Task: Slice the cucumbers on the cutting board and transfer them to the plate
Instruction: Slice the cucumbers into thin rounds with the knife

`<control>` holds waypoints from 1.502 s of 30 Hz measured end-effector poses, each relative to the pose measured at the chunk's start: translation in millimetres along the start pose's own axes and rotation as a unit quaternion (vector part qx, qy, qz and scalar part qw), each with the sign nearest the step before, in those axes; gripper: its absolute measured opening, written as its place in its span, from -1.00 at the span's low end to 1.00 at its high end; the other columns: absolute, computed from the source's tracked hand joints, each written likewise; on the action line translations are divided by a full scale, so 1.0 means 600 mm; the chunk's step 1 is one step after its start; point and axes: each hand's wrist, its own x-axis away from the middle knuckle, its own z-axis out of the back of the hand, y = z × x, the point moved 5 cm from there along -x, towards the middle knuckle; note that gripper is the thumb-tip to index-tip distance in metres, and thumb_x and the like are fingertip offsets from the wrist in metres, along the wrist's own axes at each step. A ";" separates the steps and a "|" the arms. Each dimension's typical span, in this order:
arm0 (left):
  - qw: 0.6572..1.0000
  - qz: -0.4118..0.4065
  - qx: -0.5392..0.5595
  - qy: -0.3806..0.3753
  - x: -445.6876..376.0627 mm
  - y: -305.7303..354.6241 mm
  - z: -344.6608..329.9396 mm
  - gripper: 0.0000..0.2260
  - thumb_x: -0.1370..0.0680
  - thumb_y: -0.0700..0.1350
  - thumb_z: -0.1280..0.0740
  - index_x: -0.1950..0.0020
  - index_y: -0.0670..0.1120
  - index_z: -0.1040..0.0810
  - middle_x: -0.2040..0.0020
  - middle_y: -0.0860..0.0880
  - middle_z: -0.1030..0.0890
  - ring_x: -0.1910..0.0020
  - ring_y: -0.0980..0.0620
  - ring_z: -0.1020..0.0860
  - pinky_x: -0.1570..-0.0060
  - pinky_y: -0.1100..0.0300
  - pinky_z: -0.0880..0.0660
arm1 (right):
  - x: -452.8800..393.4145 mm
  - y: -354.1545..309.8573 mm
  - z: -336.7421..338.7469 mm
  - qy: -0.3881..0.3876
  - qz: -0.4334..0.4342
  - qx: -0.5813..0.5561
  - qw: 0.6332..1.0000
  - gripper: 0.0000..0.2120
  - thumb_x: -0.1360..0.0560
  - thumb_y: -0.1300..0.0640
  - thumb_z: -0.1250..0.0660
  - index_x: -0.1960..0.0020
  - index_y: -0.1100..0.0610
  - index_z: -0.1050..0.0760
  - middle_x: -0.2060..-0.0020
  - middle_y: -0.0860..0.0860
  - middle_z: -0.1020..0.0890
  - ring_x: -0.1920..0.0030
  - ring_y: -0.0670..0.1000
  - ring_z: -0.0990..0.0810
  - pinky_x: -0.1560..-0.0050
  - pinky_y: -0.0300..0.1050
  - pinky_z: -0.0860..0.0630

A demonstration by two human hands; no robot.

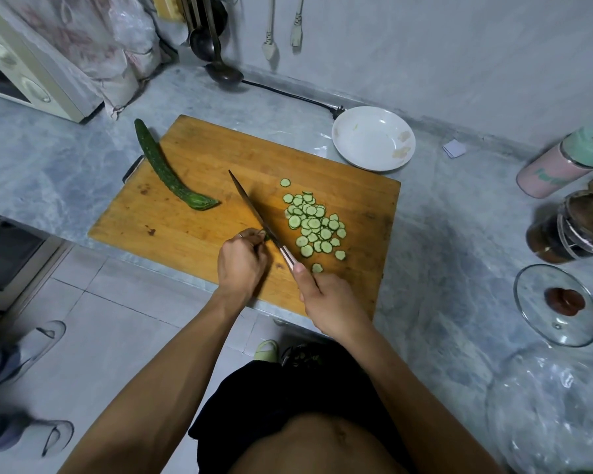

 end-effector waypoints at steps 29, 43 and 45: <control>0.993 0.027 0.107 0.037 0.001 -0.017 0.004 -0.84 -0.44 -0.33 -0.41 0.02 -0.19 -0.71 0.01 -0.08 -0.70 0.00 0.02 -0.65 -0.16 0.25 -0.49 | -0.047 0.008 -0.017 -0.015 -0.100 -0.139 0.985 -0.38 -0.63 -0.30 0.04 0.29 0.16 -0.39 0.50 0.04 -0.39 0.53 0.02 -0.36 0.50 -0.22 -0.33; 0.991 0.021 0.132 0.023 -0.008 -0.020 0.055 -0.85 -0.49 -0.26 -0.39 0.00 -0.11 -0.70 0.00 -0.02 -0.69 -0.01 0.07 -0.60 -0.10 0.27 -0.49 | -0.020 0.033 0.046 0.016 0.047 0.083 0.995 -0.49 -0.60 -0.23 -0.15 0.35 0.12 -0.31 0.46 0.01 -0.39 0.45 -0.04 -0.37 0.38 -0.11 -0.24; 0.985 0.010 0.146 0.088 -0.007 -0.010 0.098 -0.86 -0.49 -0.23 -0.38 0.02 -0.07 -0.70 0.06 0.02 -0.67 0.03 0.12 -0.57 -0.04 0.23 -0.50 | -0.017 0.038 0.062 0.019 0.072 0.121 0.990 -0.50 -0.59 -0.23 -0.20 0.33 0.14 -0.35 0.44 0.06 -0.41 0.42 0.01 -0.41 0.36 -0.07 -0.26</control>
